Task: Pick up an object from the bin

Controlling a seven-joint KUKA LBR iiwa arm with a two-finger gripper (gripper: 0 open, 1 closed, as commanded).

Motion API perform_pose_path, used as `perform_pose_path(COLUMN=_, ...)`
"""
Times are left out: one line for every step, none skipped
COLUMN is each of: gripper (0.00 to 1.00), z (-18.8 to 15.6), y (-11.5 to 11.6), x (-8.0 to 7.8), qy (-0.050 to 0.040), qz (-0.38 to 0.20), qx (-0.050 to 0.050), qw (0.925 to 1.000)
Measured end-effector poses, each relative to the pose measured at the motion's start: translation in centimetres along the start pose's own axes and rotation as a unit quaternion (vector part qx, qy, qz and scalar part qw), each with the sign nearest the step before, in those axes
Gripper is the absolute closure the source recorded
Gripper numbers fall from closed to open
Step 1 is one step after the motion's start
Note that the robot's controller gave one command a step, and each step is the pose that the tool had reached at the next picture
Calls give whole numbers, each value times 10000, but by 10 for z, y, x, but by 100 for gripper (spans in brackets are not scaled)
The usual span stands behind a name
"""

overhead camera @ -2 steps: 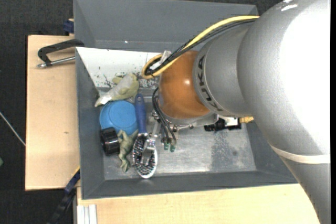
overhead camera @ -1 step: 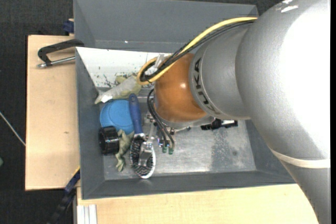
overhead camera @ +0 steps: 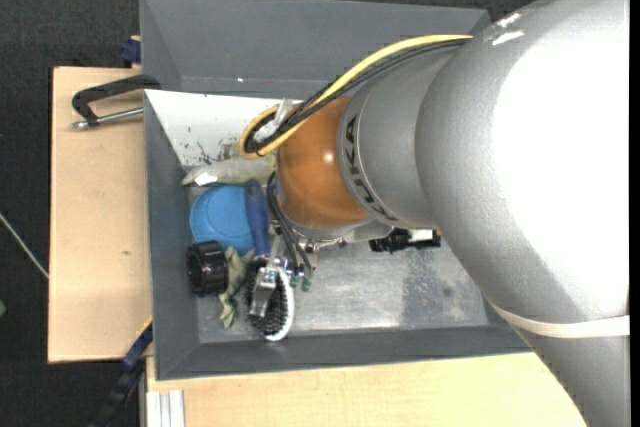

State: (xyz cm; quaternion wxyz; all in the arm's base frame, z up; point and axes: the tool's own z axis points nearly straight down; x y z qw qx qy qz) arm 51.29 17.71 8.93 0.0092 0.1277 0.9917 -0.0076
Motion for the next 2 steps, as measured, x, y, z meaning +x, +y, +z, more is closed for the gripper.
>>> perform_pose_path(gripper=100, z=0, y=9, x=5, qy=39, qz=-32, qx=-70, qw=10000)
perform_pose_path(gripper=100, z=-115, y=10, x=1, qy=50, qz=-340, qx=-101, qw=9994)
